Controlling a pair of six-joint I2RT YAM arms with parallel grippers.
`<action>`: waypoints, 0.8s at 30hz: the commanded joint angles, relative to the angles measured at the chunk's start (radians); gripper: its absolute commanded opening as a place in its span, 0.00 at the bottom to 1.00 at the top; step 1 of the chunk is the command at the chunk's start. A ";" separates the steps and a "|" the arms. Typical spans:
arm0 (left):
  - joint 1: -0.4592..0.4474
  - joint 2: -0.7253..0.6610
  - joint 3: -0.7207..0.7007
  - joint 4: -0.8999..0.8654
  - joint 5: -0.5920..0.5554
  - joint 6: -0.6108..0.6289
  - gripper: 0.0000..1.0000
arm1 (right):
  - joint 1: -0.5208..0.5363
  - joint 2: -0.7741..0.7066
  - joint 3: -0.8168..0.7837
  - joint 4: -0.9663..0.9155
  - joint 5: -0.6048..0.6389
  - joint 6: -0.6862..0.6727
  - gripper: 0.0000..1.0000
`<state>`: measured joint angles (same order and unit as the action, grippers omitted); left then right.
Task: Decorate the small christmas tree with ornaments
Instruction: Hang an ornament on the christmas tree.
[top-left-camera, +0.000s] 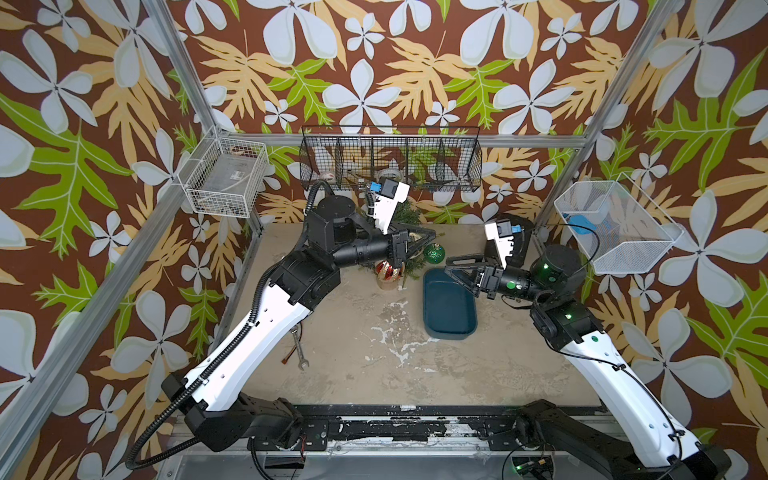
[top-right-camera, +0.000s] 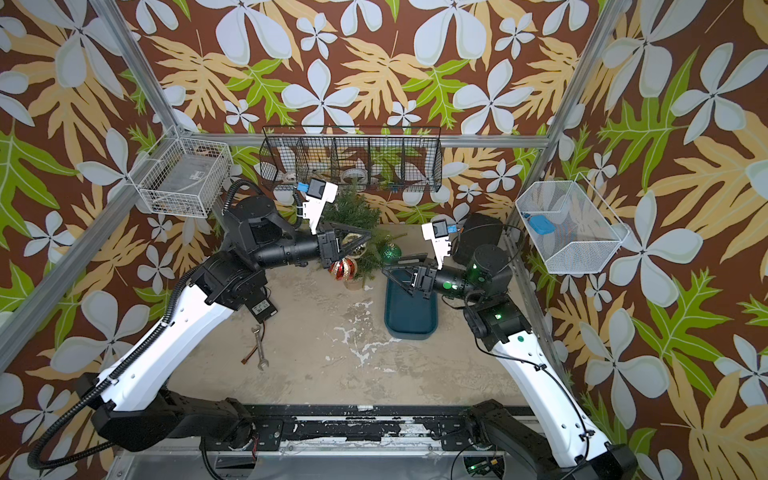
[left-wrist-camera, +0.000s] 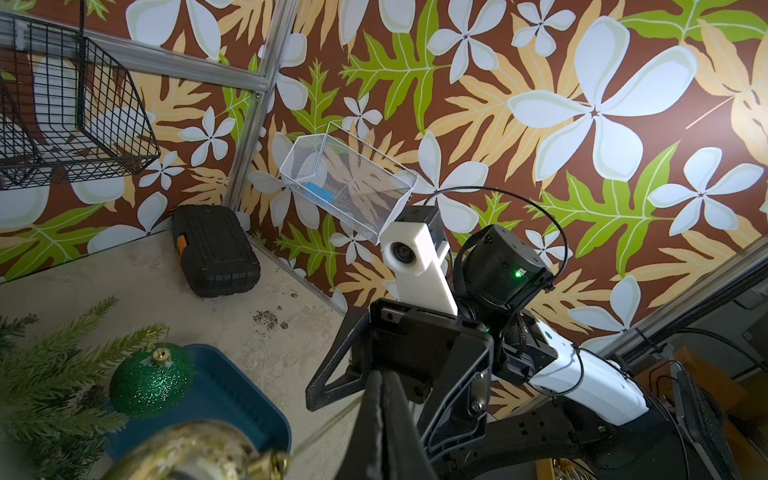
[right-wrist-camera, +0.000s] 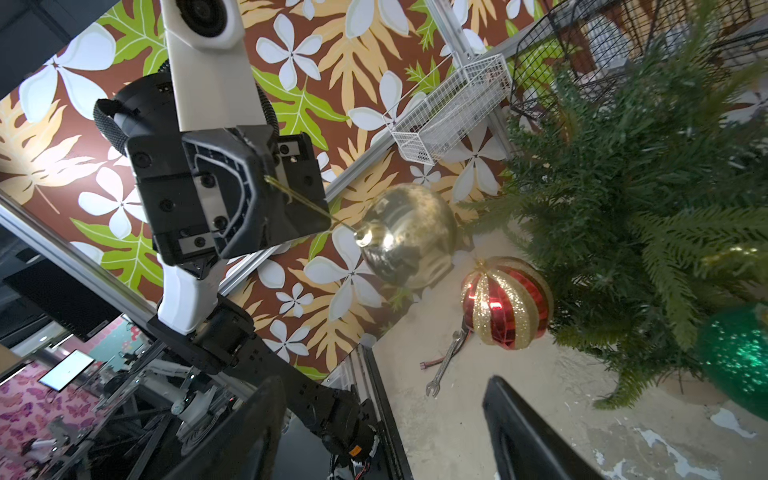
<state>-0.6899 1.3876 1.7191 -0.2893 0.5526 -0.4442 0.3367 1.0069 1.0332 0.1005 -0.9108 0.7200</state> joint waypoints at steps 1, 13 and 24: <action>0.000 0.008 0.036 -0.026 -0.006 0.017 0.00 | 0.038 -0.010 -0.020 -0.001 0.119 -0.087 0.83; 0.000 0.054 0.153 -0.067 -0.006 0.019 0.00 | 0.170 -0.156 -0.256 0.352 0.343 -0.210 1.00; -0.001 0.064 0.173 -0.083 -0.003 0.015 0.00 | 0.169 -0.097 -0.379 0.757 0.340 -0.015 0.96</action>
<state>-0.6903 1.4502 1.8835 -0.3828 0.5465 -0.4324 0.5041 0.9054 0.6621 0.6655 -0.5743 0.6369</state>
